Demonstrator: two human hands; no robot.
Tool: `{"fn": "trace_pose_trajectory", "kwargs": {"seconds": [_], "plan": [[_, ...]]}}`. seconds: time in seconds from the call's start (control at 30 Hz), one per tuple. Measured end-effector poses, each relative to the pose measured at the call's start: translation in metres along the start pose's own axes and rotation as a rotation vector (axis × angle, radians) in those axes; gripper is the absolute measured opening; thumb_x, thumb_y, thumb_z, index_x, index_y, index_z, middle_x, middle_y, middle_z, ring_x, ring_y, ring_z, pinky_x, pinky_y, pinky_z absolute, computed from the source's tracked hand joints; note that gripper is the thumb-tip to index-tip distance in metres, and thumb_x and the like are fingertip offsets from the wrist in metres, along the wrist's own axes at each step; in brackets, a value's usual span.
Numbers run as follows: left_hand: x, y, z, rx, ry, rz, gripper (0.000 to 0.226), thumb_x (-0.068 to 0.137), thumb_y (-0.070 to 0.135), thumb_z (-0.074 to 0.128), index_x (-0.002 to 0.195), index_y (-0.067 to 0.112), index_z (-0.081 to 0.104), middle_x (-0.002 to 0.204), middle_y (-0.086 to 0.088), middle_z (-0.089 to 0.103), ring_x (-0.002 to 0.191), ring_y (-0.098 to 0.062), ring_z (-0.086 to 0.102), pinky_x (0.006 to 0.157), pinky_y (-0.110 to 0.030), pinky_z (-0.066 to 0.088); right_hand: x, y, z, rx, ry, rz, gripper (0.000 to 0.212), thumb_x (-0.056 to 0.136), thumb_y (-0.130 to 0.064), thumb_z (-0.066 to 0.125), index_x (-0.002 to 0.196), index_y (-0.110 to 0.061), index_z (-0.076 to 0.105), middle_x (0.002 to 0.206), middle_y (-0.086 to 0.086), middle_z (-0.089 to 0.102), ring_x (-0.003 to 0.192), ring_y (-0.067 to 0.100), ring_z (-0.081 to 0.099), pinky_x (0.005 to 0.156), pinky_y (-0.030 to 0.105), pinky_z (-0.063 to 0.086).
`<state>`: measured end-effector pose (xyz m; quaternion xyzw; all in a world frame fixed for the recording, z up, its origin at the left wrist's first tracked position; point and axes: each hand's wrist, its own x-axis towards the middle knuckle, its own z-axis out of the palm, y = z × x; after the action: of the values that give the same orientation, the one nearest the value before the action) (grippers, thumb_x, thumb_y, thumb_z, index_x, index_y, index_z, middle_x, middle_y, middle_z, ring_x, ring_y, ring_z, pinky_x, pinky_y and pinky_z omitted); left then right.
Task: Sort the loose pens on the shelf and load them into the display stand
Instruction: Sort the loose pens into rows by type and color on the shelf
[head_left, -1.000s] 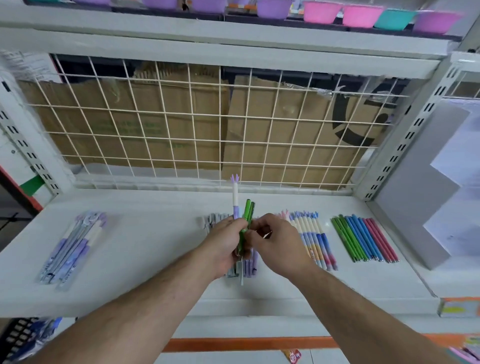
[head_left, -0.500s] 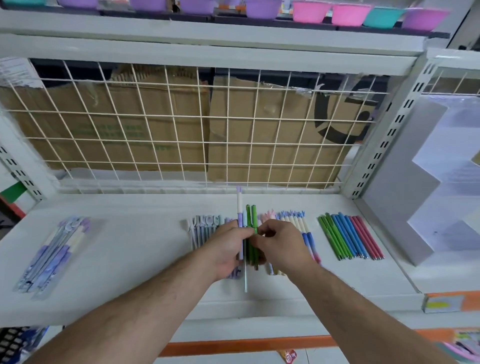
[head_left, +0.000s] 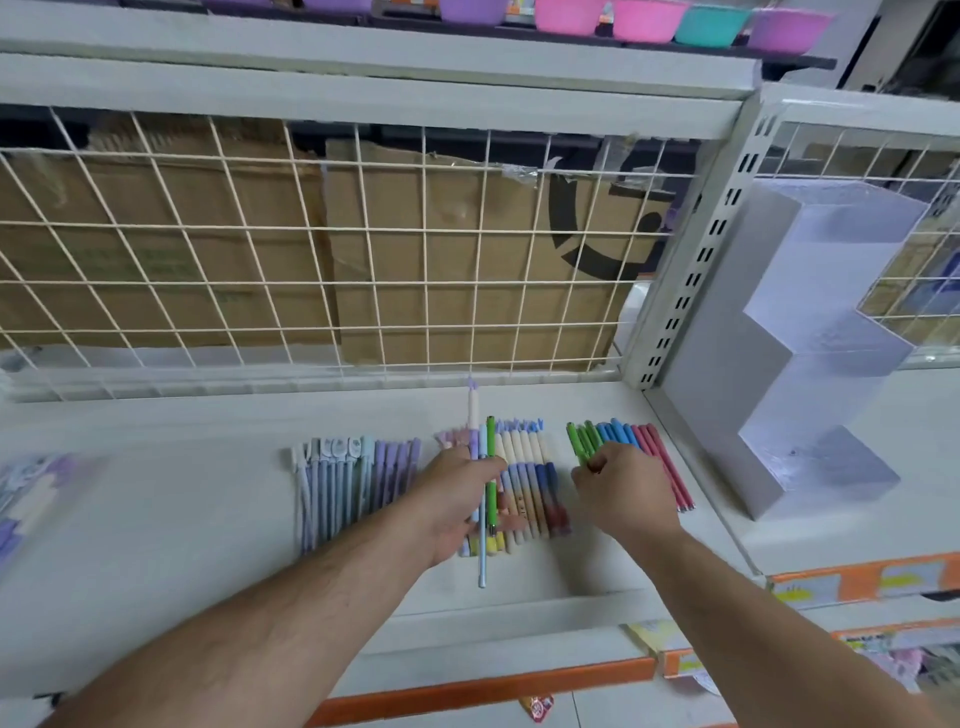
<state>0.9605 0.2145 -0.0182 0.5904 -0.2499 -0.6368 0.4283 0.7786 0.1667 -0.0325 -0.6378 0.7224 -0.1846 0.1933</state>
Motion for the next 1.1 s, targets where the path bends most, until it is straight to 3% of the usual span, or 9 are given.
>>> {"fn": "trace_pose_trajectory", "kwargs": {"seconds": [0.17,0.4,0.5,0.63,0.7,0.8,0.87,1.0,1.1], "plan": [[0.006,0.002,0.017,-0.020,0.000,0.021,0.011,0.100,0.011,0.057,0.107,0.006,0.062,0.080,-0.012,0.053,0.071,-0.021,0.060,0.073,-0.050,0.062,0.019,0.015,-0.001,-0.207,-0.005,-0.049,0.019,0.093,-0.028,0.060,0.080,-0.015,0.062,0.068,0.000,0.060,0.060,0.016,0.056,0.045,0.023,0.033],[0.011,0.002,0.028,-0.028,0.003,0.025,0.012,0.098,0.011,0.059,0.106,0.003,0.062,0.087,-0.016,0.052,0.074,-0.024,0.059,0.069,-0.045,0.061,0.027,0.019,-0.004,-0.226,-0.016,-0.100,0.018,0.093,-0.033,0.062,0.085,-0.017,0.061,0.070,-0.003,0.058,0.060,0.013,0.053,0.047,0.025,0.036],[0.012,0.003,0.032,-0.031,-0.006,0.019,0.008,0.098,0.011,0.059,0.101,0.004,0.062,0.078,-0.015,0.054,0.063,-0.024,0.062,0.075,-0.052,0.061,0.018,0.011,-0.008,0.031,-0.026,-0.172,0.012,0.091,-0.025,0.063,0.082,-0.016,0.065,0.071,-0.002,0.063,0.064,0.016,0.060,0.057,0.033,0.051],[0.011,0.003,0.041,-0.052,-0.060,0.044,0.015,0.100,0.008,0.054,0.110,-0.002,0.060,0.088,-0.022,0.062,0.069,-0.035,0.066,0.060,-0.044,0.059,-0.002,-0.005,-0.015,0.509,-0.284,-0.181,0.013,0.088,-0.021,0.073,0.081,-0.013,0.065,0.073,0.004,0.067,0.059,0.014,0.060,0.062,0.037,0.056],[0.009,0.003,0.046,-0.096,-0.089,0.047,0.016,0.102,0.008,0.050,0.113,-0.001,0.059,0.087,-0.022,0.066,0.068,-0.034,0.067,0.058,-0.044,0.058,-0.010,-0.011,-0.017,0.630,-0.367,-0.163,0.017,0.086,-0.018,0.076,0.089,-0.009,0.062,0.079,0.013,0.070,0.060,0.028,0.067,0.062,0.042,0.060],[0.007,0.002,0.052,-0.100,-0.100,0.049,0.016,0.103,0.006,0.047,0.110,0.004,0.061,0.080,-0.016,0.067,0.060,-0.027,0.065,0.054,-0.039,0.055,-0.018,-0.014,-0.016,0.582,-0.347,-0.161,0.020,0.087,-0.012,0.076,0.094,-0.010,0.058,0.082,0.021,0.070,0.061,0.035,0.069,0.059,0.048,0.061],[0.006,0.002,0.055,-0.097,-0.103,0.048,0.017,0.102,0.004,0.047,0.111,0.002,0.061,0.078,-0.016,0.066,0.058,-0.026,0.065,0.053,-0.038,0.055,-0.017,-0.010,-0.015,0.558,-0.301,-0.163,0.019,0.088,-0.012,0.075,0.094,-0.012,0.057,0.083,0.019,0.070,0.057,0.023,0.065,0.055,0.039,0.059],[0.008,0.004,0.057,-0.092,-0.047,0.039,0.012,0.099,0.004,0.051,0.107,-0.001,0.059,0.081,-0.018,0.062,0.064,-0.030,0.066,0.067,-0.051,0.059,-0.004,0.004,-0.014,0.488,-0.189,-0.110,0.019,0.088,-0.017,0.075,0.095,-0.017,0.058,0.081,0.009,0.069,0.053,0.012,0.060,0.046,0.020,0.045],[0.010,0.005,0.053,-0.115,0.004,0.022,0.010,0.098,0.001,0.051,0.105,-0.001,0.057,0.076,-0.015,0.057,0.064,-0.028,0.061,0.068,-0.049,0.061,0.009,0.018,-0.010,0.250,-0.080,-0.139,0.014,0.089,-0.019,0.070,0.095,-0.021,0.058,0.077,0.001,0.067,0.056,0.018,0.062,0.047,0.027,0.046]]}}
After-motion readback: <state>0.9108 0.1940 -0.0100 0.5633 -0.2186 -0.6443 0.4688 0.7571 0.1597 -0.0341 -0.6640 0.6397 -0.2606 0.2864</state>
